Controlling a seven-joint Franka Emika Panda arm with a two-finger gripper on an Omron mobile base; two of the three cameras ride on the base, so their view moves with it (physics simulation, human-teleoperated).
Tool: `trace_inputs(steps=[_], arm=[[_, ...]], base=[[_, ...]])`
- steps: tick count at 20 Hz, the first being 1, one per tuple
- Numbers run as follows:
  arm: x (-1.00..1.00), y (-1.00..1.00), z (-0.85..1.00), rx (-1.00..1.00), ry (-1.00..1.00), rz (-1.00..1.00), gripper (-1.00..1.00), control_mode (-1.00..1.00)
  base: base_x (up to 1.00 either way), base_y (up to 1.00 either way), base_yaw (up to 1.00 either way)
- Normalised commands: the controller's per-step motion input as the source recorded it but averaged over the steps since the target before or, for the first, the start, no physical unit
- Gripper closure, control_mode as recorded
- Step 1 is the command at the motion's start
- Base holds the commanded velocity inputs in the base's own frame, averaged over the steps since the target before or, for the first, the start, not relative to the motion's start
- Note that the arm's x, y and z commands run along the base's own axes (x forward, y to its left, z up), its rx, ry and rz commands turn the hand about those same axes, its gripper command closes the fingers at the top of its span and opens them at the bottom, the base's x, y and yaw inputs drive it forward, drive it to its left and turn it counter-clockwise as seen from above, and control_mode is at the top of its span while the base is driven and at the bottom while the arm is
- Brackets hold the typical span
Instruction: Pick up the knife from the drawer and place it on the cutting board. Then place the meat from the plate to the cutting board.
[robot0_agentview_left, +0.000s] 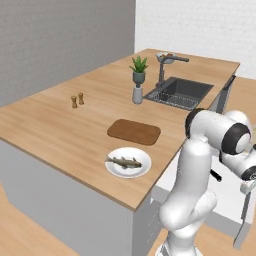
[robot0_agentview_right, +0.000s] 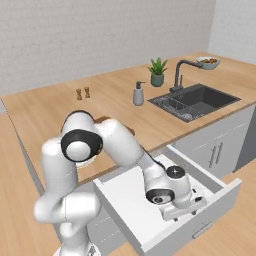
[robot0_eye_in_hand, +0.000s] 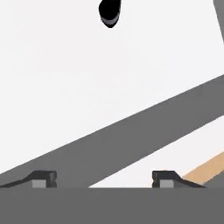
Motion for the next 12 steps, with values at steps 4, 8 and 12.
trace_inputs(steps=[4, 8, 12], arm=[[-0.21, 0.09, 0.99, 0.07, -0.31, 0.24, -1.0, -1.0], [0.26, 0.31, 1.0, 0.15, -0.21, 0.24, -1.0, -1.0], [0.17, 0.55, 0.68, 0.13, -0.09, 0.21, -1.0, -1.0]], base=[[0.0, 0.0, 0.0], [0.0, 0.0, 0.0], [0.0, 0.0, 0.0]])
